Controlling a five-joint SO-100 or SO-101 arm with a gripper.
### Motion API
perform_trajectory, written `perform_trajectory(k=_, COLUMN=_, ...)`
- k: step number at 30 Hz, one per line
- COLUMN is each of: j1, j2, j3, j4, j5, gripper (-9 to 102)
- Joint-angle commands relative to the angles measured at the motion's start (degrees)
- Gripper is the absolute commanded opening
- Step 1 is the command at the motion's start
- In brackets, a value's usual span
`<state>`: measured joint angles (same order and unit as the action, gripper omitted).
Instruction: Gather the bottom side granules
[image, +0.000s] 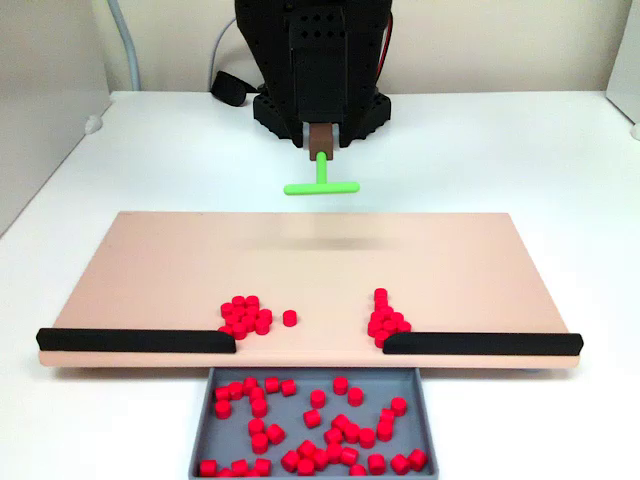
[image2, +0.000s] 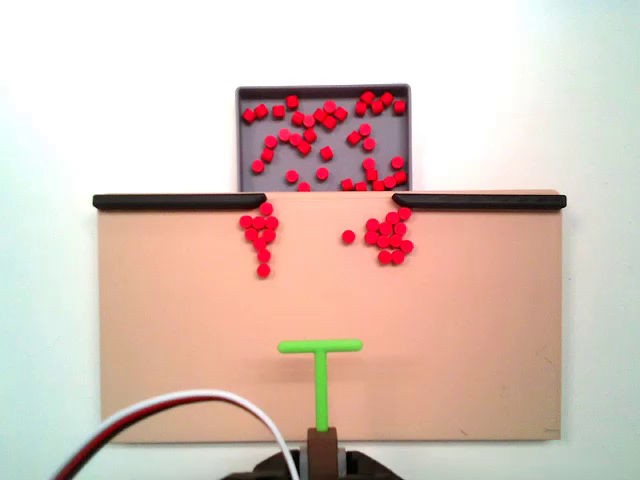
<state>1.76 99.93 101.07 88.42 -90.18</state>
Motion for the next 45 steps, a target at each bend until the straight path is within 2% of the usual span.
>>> perform_trajectory(k=1, j1=0.53, j2=3.60, j3=-1.05, j4=1.32, j5=-0.35, gripper=0)
perform_trajectory(k=45, j1=0.70, j2=6.68, j3=-1.14, j4=-0.70, j5=-3.52, gripper=1)
